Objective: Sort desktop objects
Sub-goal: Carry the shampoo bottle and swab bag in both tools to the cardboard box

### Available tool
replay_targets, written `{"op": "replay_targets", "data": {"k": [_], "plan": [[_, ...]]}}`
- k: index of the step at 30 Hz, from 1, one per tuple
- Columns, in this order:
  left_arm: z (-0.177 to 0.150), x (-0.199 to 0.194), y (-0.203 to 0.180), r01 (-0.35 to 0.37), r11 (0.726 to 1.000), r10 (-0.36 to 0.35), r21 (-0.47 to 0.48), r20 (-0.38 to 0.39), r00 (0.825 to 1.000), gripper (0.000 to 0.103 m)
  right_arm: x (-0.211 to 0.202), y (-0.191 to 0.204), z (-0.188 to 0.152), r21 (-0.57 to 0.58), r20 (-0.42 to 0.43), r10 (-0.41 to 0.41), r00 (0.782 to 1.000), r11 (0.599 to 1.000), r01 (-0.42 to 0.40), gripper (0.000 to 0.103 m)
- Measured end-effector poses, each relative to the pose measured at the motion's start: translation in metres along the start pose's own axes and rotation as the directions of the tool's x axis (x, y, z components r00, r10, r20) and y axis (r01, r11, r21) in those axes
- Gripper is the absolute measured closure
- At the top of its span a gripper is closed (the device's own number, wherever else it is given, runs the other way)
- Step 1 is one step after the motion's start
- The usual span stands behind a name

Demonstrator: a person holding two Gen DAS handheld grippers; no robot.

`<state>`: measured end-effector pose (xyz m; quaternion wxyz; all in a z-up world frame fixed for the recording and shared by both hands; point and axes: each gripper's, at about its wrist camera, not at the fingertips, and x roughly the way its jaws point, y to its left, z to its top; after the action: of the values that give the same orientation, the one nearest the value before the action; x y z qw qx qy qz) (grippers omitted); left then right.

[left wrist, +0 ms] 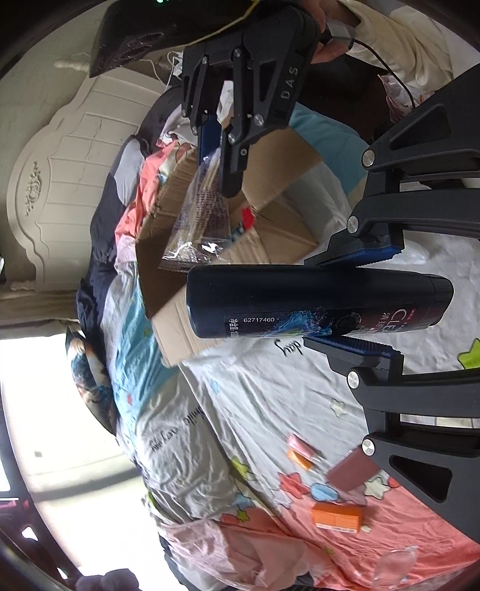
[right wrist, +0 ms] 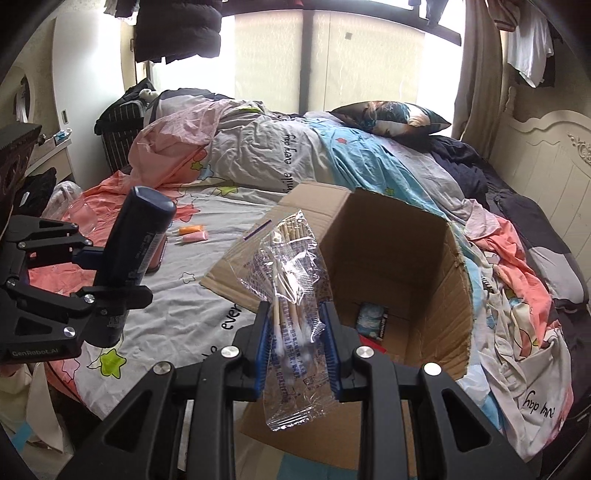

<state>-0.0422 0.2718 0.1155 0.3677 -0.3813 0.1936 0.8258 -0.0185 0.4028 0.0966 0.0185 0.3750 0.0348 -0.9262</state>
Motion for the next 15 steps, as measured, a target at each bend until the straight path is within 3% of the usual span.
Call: {"op": "replay_targets", "data": {"k": [15], "plan": [[0.051,0.038,-0.047,0.102,0.992,-0.100,0.078,-0.024,0.995,0.068,0.011,-0.061,-0.011,0.104,-0.014,-0.046,0.999,0.993,0.048,0.078]]}}
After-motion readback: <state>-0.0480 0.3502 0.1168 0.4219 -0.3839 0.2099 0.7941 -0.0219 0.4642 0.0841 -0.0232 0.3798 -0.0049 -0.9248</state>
